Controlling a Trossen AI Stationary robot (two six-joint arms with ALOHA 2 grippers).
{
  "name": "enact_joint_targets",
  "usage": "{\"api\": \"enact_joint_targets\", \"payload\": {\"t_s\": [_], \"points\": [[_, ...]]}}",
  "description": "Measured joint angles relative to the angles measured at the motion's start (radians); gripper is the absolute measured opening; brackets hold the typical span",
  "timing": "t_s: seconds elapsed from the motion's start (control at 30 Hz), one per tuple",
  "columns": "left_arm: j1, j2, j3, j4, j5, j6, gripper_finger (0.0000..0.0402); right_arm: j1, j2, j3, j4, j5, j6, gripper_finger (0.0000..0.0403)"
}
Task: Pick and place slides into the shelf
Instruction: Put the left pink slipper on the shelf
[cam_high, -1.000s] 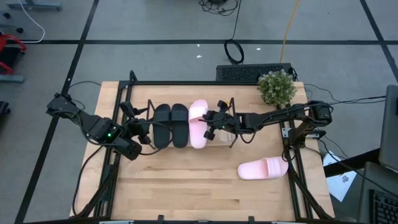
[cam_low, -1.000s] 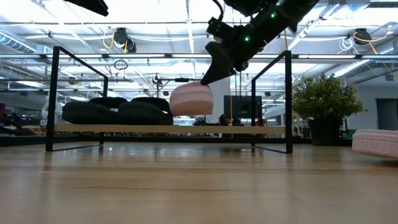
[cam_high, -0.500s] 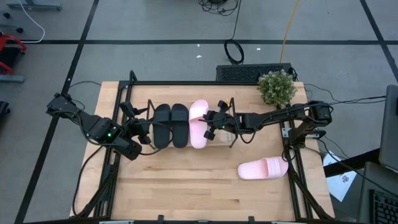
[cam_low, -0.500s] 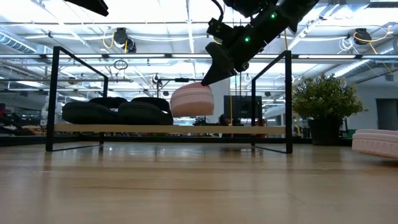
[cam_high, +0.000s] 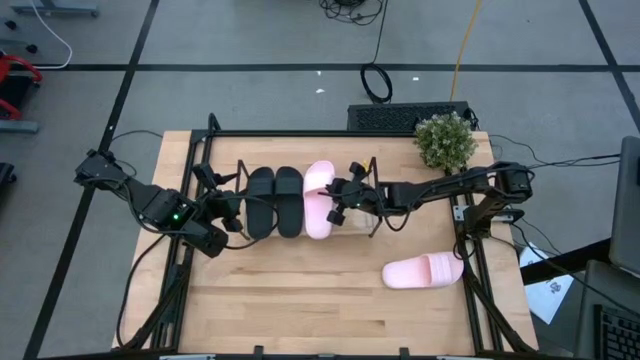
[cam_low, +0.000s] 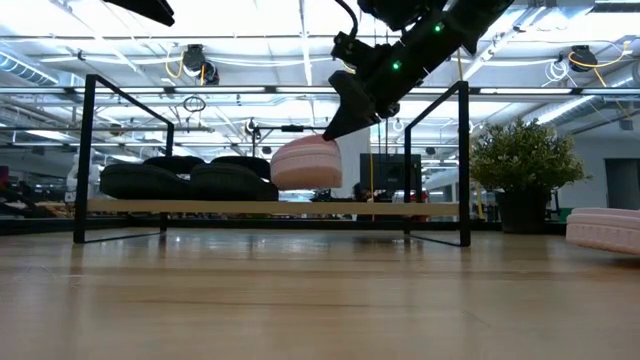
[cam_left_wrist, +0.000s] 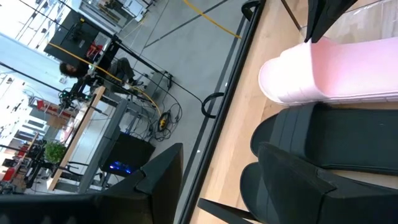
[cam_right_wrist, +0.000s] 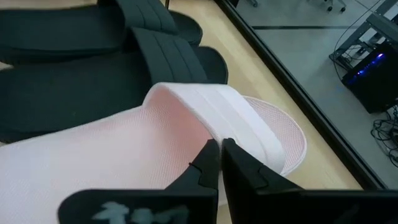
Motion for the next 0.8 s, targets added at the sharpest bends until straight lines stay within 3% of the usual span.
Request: {"api": "enact_joint_targets", "payload": {"t_s": [0.8], "points": [[0.0,0.0,0.0,0.003,0.0,0.002,0.0216,-0.001,0.028,0.0,0.051,-0.019,-0.012,0.0]]}}
